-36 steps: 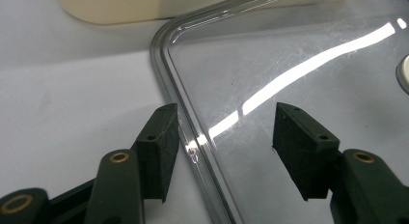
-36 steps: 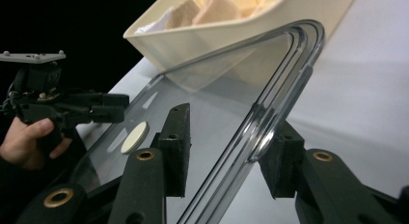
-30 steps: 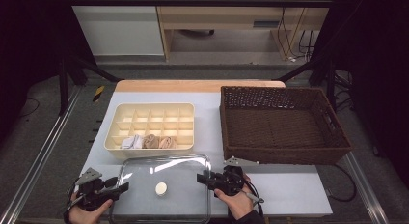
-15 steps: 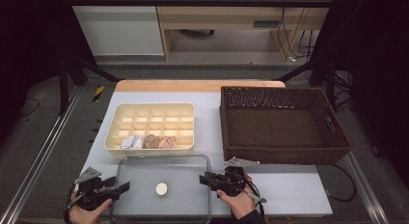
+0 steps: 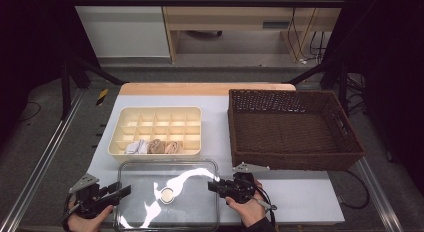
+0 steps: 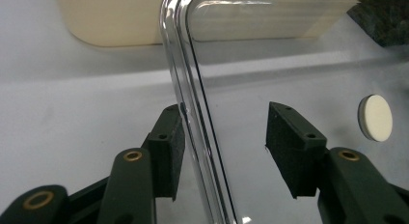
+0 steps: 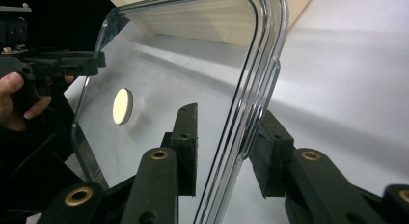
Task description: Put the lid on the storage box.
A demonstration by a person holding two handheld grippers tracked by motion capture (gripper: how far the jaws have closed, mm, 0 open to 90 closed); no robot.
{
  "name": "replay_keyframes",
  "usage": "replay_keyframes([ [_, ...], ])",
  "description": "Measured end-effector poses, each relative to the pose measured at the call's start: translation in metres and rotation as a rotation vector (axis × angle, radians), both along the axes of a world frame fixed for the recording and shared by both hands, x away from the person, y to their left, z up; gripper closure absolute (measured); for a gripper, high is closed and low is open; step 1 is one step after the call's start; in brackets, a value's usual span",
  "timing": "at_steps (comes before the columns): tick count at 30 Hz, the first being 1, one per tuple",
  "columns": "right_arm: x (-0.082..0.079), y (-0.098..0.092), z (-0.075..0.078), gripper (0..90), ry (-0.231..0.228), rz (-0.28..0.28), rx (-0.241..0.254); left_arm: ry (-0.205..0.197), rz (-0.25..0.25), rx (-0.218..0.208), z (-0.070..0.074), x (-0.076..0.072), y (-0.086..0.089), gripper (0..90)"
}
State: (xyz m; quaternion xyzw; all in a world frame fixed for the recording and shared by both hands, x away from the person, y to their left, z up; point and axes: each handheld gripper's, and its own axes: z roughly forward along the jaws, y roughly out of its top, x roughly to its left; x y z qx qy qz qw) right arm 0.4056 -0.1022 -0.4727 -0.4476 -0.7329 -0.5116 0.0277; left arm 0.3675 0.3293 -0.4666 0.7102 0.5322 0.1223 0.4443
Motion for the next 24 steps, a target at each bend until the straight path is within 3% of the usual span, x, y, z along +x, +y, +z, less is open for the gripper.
replay_keyframes([
  [9,-0.002,-0.001,0.010,68.1,-0.006,-0.026,0.028,-0.046,0.024,0.015,0.014,-0.003,-0.004,51.4],
  [18,-0.003,-0.005,0.029,72.0,0.004,-0.037,0.070,-0.072,0.029,-0.005,0.031,-0.002,-0.004,54.4],
  [21,-0.004,-0.008,0.037,74.5,-0.009,-0.042,0.117,-0.084,0.031,-0.037,0.038,-0.002,-0.001,56.5],
  [24,-0.004,-0.010,0.048,74.3,-0.045,-0.045,0.127,-0.114,0.029,-0.029,0.049,-0.002,-0.003,60.5],
])
